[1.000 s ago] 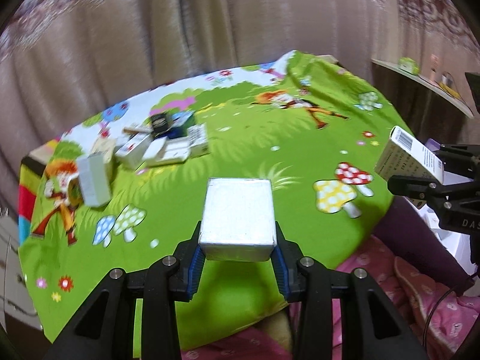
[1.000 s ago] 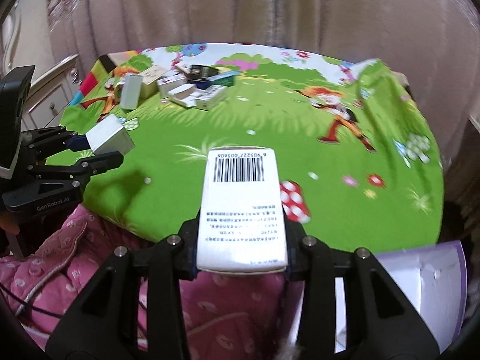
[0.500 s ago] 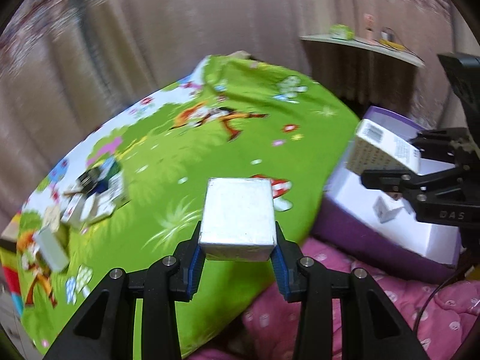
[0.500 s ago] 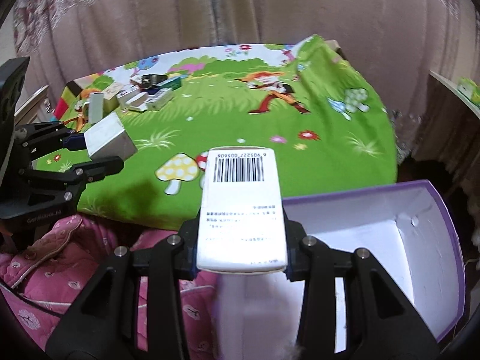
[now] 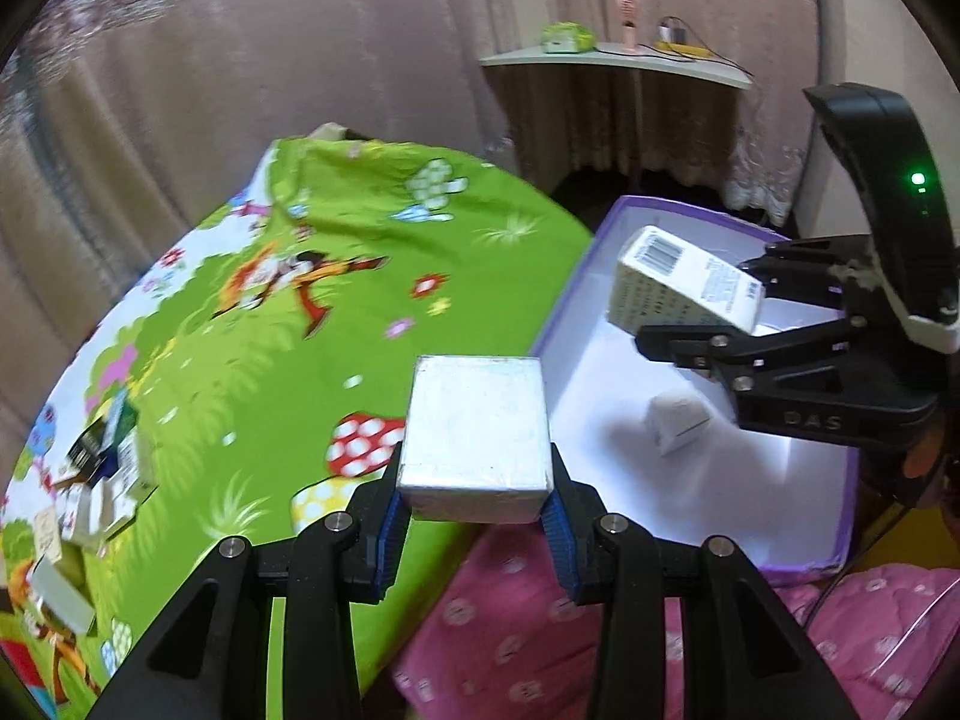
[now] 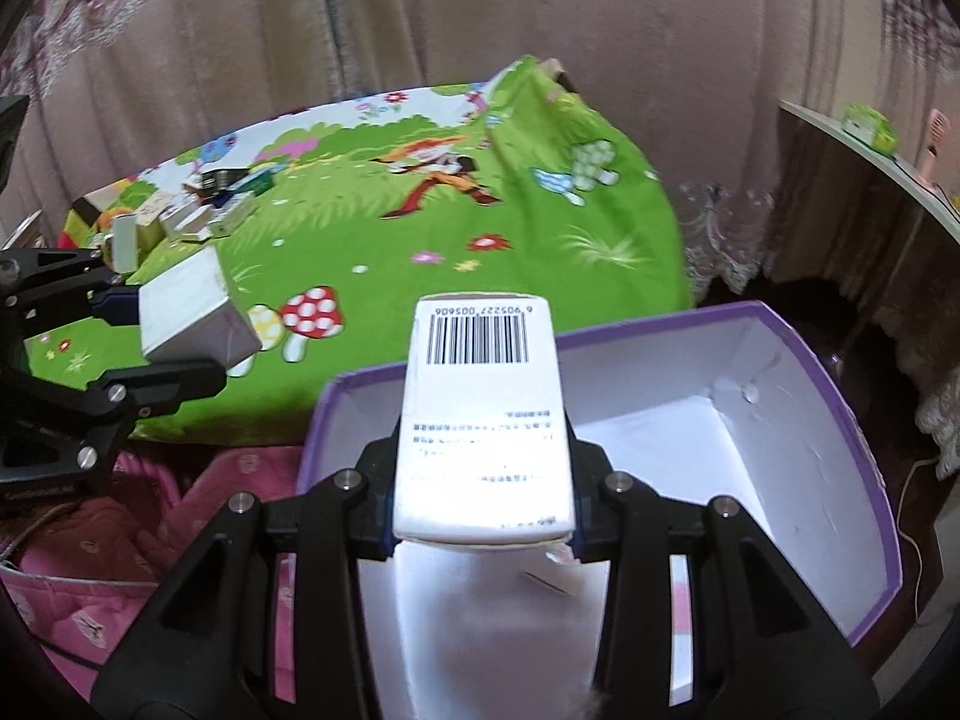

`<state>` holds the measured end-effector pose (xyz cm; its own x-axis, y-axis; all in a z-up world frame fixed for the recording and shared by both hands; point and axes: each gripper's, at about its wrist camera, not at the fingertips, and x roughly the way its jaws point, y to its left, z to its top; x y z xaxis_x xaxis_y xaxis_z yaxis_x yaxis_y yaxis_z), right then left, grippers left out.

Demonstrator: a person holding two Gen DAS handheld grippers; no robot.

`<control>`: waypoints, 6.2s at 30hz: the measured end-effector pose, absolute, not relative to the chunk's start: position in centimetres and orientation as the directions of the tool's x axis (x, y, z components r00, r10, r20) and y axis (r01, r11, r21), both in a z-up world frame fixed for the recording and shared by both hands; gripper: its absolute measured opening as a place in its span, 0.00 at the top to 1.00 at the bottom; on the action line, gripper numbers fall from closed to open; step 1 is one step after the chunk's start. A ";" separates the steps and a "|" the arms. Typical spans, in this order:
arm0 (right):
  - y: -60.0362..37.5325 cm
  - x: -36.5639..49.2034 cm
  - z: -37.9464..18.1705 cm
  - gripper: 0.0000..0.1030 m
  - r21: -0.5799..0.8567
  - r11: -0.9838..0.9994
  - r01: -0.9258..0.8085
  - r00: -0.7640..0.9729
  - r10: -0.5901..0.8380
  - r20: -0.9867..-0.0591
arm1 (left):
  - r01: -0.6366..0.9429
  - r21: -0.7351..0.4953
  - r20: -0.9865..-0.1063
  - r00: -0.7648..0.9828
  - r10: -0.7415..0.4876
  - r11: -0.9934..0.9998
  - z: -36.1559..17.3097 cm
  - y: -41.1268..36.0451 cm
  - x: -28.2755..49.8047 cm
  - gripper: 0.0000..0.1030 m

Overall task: Organize rigid objects
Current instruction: 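Lower both boxes into the storage box and open both tools, then move both open tools back over the pile of boxes, then grasp a blue-labelled barcode box with right tool while left tool grasps a white leaflet box, then lift both held boxes and carry them toward the storage box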

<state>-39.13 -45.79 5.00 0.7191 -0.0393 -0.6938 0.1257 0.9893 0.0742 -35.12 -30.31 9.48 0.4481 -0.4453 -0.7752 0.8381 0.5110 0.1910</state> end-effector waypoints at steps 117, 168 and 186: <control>-19.4 -0.7 1.1 0.33 0.006 0.982 -0.187 0.628 0.124 -0.769 | 0.123 0.014 -0.787 0.614 -0.065 0.992 1.2 6.1 -10.1 0.14; -14.3 -25.1 18.3 0.64 -0.124 0.897 -0.425 0.842 0.341 -0.419 | -0.062 -0.018 -0.447 0.893 0.048 0.998 18.2 5.0 -27.0 0.59; -25.5 -31.4 19.6 0.64 -0.154 0.963 -0.221 0.927 0.158 -0.340 | 0.176 0.088 -0.418 0.900 -0.124 0.981 19.9 -6.7 -29.1 0.59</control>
